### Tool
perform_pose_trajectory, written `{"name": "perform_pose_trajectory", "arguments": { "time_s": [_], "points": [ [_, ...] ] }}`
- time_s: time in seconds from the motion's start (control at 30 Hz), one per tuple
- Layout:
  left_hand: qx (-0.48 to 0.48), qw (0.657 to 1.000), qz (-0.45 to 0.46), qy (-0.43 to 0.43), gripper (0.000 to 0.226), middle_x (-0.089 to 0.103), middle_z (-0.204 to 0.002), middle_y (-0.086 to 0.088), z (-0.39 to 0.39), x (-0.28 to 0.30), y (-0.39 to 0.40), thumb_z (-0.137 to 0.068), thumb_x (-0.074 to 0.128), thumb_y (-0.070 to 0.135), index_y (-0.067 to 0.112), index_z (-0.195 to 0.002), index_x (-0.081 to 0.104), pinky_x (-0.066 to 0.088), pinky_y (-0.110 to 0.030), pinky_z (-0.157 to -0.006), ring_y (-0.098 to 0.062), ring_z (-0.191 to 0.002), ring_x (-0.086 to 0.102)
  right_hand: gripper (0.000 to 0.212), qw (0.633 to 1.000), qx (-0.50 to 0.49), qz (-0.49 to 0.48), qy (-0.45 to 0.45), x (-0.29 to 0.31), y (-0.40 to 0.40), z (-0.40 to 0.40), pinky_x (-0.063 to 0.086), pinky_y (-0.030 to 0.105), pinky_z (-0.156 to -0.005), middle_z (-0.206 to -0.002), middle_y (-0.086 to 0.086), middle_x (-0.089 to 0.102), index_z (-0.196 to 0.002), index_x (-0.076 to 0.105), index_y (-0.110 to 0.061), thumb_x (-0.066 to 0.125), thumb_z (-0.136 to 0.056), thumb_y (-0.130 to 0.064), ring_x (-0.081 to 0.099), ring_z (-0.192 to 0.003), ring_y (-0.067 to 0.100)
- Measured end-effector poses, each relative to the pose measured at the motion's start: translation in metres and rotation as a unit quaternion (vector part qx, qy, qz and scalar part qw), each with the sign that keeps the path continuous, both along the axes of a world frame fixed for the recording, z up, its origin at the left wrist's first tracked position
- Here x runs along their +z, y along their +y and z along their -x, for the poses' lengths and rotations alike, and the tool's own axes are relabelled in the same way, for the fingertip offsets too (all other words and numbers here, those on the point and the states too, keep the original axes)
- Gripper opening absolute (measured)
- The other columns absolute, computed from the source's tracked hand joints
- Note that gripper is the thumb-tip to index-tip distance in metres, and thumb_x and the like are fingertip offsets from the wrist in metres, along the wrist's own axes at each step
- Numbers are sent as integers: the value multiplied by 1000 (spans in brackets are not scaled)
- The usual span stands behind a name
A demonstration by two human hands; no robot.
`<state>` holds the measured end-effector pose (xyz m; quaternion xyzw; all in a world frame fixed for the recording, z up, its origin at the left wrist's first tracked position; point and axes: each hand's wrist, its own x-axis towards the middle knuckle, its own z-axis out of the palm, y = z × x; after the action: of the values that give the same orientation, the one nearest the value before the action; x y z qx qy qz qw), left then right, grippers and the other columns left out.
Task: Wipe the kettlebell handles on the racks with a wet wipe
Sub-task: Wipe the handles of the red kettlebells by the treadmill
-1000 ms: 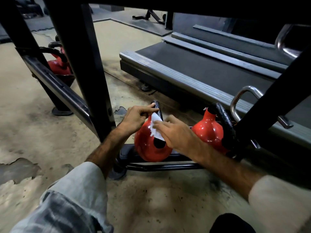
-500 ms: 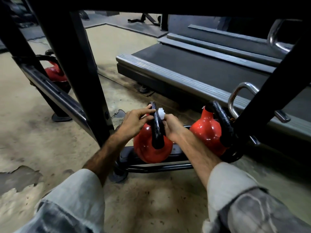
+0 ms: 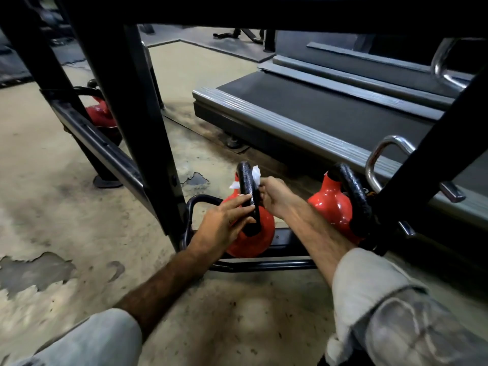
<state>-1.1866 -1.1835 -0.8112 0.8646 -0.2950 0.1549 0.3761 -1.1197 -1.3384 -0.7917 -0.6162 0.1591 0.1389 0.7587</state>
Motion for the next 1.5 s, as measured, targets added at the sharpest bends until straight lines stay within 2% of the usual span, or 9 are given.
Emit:
{"name": "perform_pose_trajectory", "arguments": {
  "time_s": [0.17,0.5,0.67,0.77,0.87,0.93,1.07,1.17,1.5],
  "points": [
    [-2,1000,14,12,30,62,-126,-1,0,-2,1,-79,74,16,13,-109,71,43,-29,-103,-11,-118,57,22,999,-4,16,49,-37,-8,21,45,23,-49,-64,7,56,-103,61,-6,43,-93,-13,49,-50,14],
    [-18,999,26,27,30,62,-124,-2,-2,5,3,-77,76,12,10,-107,72,42,-27,-104,-8,-118,56,53,988,81,-116,67,-7,-1,9,54,23,-55,-77,13,71,-82,76,-3,24,-93,-10,67,-64,20],
    [-18,999,24,20,32,62,-125,-2,-2,6,3,-76,77,12,9,-107,71,40,-25,-105,-9,-117,56,33,992,70,-49,88,-8,-14,11,54,23,-56,-66,8,68,-92,63,-2,29,-90,-2,65,-56,16],
    [-11,1000,18,16,32,62,-124,-5,0,5,1,-75,77,11,7,-107,71,41,-27,-104,-12,-117,57,32,997,-1,-51,63,1,-3,-9,56,27,-54,-89,20,71,-108,59,11,36,-89,0,70,-68,26],
    [17,1000,17,1,31,64,-121,-7,5,-1,-4,-75,77,11,8,-105,72,43,-24,-102,-15,-113,60,15,999,-38,9,-10,3,1,5,46,19,-44,-67,3,70,-87,65,-1,52,-92,-4,60,-46,12],
    [32,999,28,-3,29,65,-118,-8,10,-4,-8,-74,77,6,6,-103,73,41,-17,-101,-13,-110,61,9,985,-59,122,-108,-2,-5,23,50,18,-53,-70,-2,70,-93,68,-9,60,-91,-7,62,-54,4],
    [33,998,52,-5,28,66,-116,-10,11,-6,-10,-73,76,3,5,-101,73,46,-25,-96,-17,-107,63,16,893,32,317,-317,2,-24,38,55,23,-79,-91,-4,75,-97,75,-15,68,-86,-7,70,-83,1],
    [33,997,63,-4,29,65,-118,-8,11,-9,-8,-74,75,2,5,-103,73,46,-27,-98,-15,-110,61,21,775,152,448,-419,14,-25,7,53,22,-81,-100,-1,74,-99,75,-15,60,-89,-3,70,-91,9],
    [6,999,45,10,27,65,-121,-1,3,-7,3,-78,75,12,13,-105,73,50,-33,-96,-8,-111,61,16,414,525,600,-440,57,-1,-51,50,37,-76,-88,-4,66,-102,57,-28,42,-96,-29,59,-84,18]
  ]
}}
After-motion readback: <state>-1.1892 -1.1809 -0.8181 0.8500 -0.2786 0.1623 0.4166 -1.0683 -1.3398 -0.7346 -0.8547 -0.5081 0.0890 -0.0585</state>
